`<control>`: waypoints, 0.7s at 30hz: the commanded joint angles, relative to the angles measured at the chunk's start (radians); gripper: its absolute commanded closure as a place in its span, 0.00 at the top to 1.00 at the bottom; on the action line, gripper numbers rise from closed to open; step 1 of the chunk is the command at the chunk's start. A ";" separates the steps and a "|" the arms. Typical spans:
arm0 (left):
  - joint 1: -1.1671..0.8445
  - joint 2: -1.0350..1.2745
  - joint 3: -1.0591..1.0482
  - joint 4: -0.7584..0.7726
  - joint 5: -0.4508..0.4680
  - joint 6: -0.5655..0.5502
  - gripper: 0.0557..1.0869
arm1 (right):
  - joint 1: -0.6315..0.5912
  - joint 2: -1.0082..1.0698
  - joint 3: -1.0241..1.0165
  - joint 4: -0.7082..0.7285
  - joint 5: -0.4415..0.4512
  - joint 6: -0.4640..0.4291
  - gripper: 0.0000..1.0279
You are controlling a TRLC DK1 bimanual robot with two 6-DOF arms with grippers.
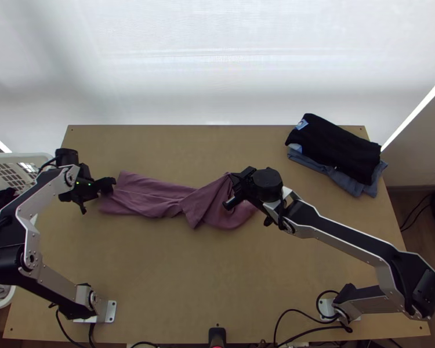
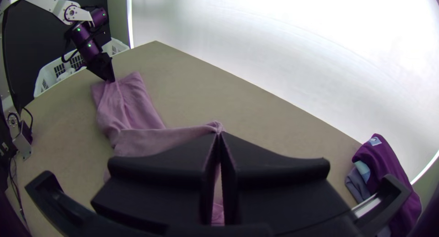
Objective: Fold the t-shirt
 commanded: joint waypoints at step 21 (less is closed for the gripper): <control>0.050 -0.390 0.351 -0.089 0.009 -0.174 0.04 | -0.166 -0.240 0.039 -0.046 0.078 0.043 0.03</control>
